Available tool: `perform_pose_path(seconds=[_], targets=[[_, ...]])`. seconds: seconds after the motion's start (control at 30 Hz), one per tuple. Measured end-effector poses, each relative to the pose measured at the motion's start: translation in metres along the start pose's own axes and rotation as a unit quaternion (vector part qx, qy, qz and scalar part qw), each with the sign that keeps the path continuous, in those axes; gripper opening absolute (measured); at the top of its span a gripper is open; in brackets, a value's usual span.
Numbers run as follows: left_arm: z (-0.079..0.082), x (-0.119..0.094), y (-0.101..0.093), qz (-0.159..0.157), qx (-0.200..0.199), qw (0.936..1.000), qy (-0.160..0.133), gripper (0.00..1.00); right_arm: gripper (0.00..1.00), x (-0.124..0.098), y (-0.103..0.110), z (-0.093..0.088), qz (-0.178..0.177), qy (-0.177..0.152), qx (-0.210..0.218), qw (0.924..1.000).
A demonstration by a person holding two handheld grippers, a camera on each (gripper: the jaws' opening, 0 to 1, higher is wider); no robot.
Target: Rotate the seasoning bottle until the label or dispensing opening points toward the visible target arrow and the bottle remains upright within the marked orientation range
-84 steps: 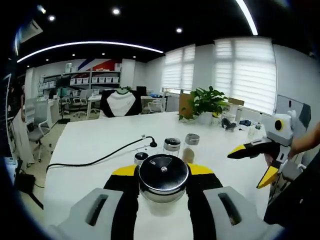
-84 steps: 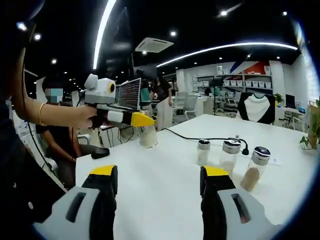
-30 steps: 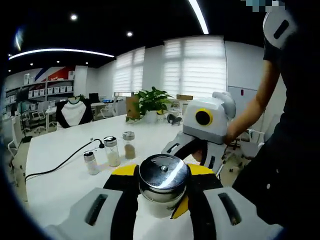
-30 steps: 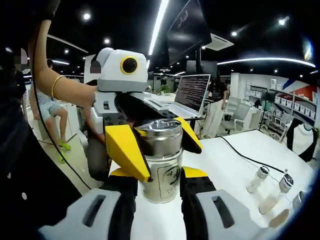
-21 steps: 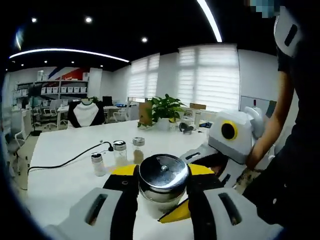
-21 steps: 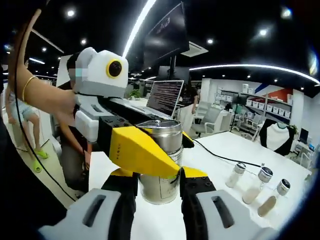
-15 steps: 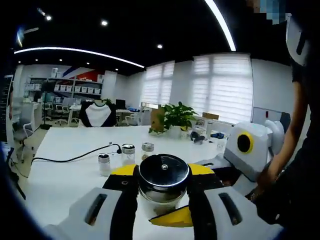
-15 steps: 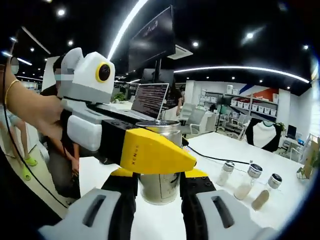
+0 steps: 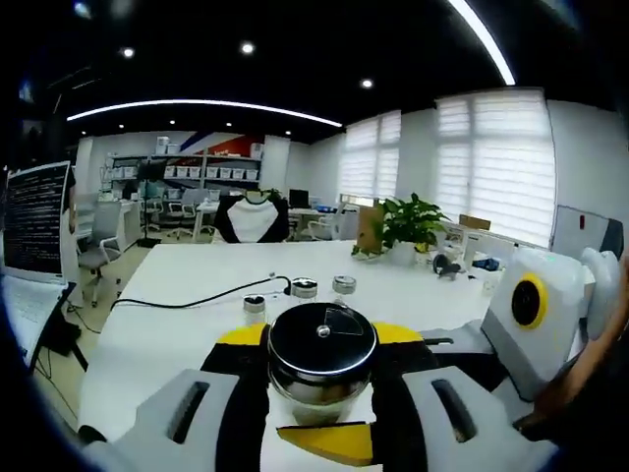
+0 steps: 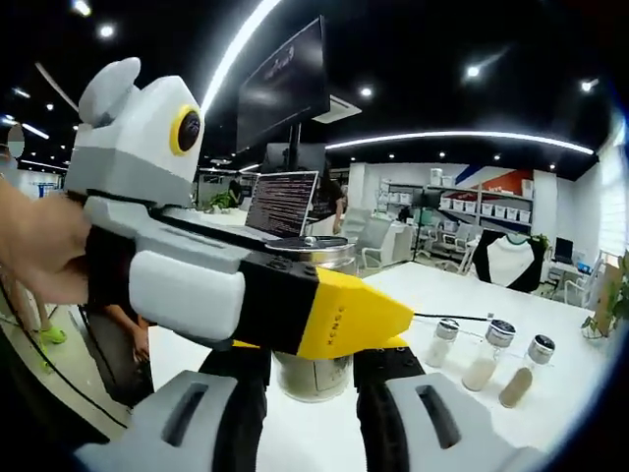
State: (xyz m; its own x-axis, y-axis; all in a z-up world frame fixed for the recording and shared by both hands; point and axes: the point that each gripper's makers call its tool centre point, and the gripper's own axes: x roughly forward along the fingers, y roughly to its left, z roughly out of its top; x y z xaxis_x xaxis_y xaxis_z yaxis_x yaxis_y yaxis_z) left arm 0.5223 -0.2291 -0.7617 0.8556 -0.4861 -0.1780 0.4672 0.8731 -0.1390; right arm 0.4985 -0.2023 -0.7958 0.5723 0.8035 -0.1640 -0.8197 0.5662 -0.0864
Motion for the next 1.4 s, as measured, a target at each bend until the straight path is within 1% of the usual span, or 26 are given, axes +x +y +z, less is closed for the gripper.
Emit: perform_pose_path(seconds=[0.13,0.27,0.3,0.33,0.37,0.4,0.43,0.47,0.6,0.67,0.7,0.73,0.8,0.87,0.93,0.97,1.03,1.07,1.13,1.17,1.2,1.23,1.27,1.3,1.37,1.4], targets=[[-0.001,-0.001,-0.005,-0.059,0.011,0.9980,0.022,0.40,0.30,-0.004,0.002,0.001,0.026,-0.010,0.011,0.9996],[0.000,-0.001,-0.008,-0.089,0.007,0.9956,0.028,0.40,0.30,-0.005,0.005,0.002,0.059,-0.015,0.027,0.9978],[-0.001,-0.001,-0.011,-0.112,0.015,0.9930,0.033,0.40,0.30,-0.004,0.005,0.003,0.071,-0.014,0.024,0.9971],[0.000,-0.001,-0.012,-0.117,0.019,0.9924,0.033,0.40,0.30,-0.004,0.010,0.003,0.100,-0.015,0.038,0.9942],[0.000,-0.004,-0.021,-0.160,0.036,0.9858,0.035,0.40,0.31,-0.004,0.010,0.004,0.113,-0.017,0.053,0.9921],[0.003,-0.004,-0.022,-0.168,0.036,0.9848,0.025,0.40,0.32,-0.004,0.008,0.006,0.121,-0.024,0.064,0.9902],[0.005,-0.005,-0.022,-0.170,0.032,0.9845,0.025,0.40,0.33,-0.004,0.008,0.006,0.132,-0.023,0.055,0.9895],[0.005,-0.007,-0.027,-0.192,0.033,0.9804,0.031,0.40,0.33,-0.005,0.010,0.008,0.144,-0.025,0.046,0.9882],[0.008,-0.013,-0.039,-0.247,0.045,0.9674,0.031,0.40,0.33,-0.008,0.019,0.014,0.192,-0.032,0.013,0.9808],[0.011,-0.017,-0.045,-0.278,0.055,0.9589,0.020,0.40,0.33,-0.010,0.021,0.019,0.196,-0.043,-0.013,0.9795],[0.012,-0.017,-0.041,-0.271,0.042,0.9614,0.019,0.40,0.33,-0.009,0.020,0.018,0.192,-0.039,-0.005,0.9806],[0.012,-0.018,-0.041,-0.274,0.040,0.9608,0.021,0.40,0.33,-0.009,0.020,0.018,0.192,-0.038,-0.005,0.9806],[0.014,-0.017,-0.042,-0.274,0.042,0.9606,0.016,0.40,0.32,-0.009,0.019,0.020,0.176,-0.032,-0.018,0.9837],[0.015,-0.017,-0.043,-0.264,0.048,0.9632,0.013,0.40,0.32,-0.008,0.016,0.020,0.156,-0.026,-0.028,0.9870],[0.017,-0.013,-0.039,-0.239,0.030,0.9704,0.006,0.41,0.32,-0.007,0.013,0.020,0.136,-0.024,-0.029,0.9900],[0.019,-0.011,-0.036,-0.223,0.020,0.9746,-0.005,0.41,0.32,-0.007,0.011,0.020,0.128,-0.025,-0.031,0.9910],[0.019,-0.009,-0.032,-0.198,0.006,0.9801,-0.010,0.41,0.32,-0.005,0.006,0.020,0.107,-0.021,-0.038,0.9933],[0.022,-0.006,-0.027,-0.164,-0.014,0.9861,-0.021,0.41,0.32,-0.003,0.004,0.021,0.094,-0.023,-0.031,0.9948],[0.023,-0.003,-0.022,-0.126,-0.032,0.9911,-0.028,0.41,0.32,0.001,0.001,0.023,0.073,-0.027,-0.016,0.9968],[0.023,-0.001,-0.018,-0.100,-0.030,0.9941,-0.030,0.41,0.32,0.002,0.000,0.023,0.066,-0.027,-0.017,0.9973],[0.022,-0.001,-0.016,-0.089,-0.034,0.9950,-0.028,0.41,0.32,0.004,-0.001,0.023,0.054,-0.027,-0.019,0.9980],[0.022,0.000,-0.010,-0.052,-0.055,0.9966,-0.033,0.42,0.32,0.005,-0.002,0.023,0.048,-0.028,-0.020,0.9983],[0.023,0.001,-0.008,-0.042,-0.061,0.9965,-0.036,0.42,0.32,0.007,-0.002,0.024,0.040,-0.029,-0.023,0.9985],[0.023,0.001,-0.001,0.003,-0.085,0.9951,-0.051,0.43,0.32,0.009,-0.001,0.025,0.032,-0.029,-0.026,0.9987],[0.021,0.001,0.004,0.035,-0.075,0.9955,-0.047,0.43,0.32,0.010,0.000,0.026,0.024,-0.031,-0.032,0.9987],[0.019,0.001,0.007,0.055,-0.077,0.9949,-0.037,0.43,0.32,0.010,0.001,0.026,0.021,-0.031,-0.033,0.9987]])
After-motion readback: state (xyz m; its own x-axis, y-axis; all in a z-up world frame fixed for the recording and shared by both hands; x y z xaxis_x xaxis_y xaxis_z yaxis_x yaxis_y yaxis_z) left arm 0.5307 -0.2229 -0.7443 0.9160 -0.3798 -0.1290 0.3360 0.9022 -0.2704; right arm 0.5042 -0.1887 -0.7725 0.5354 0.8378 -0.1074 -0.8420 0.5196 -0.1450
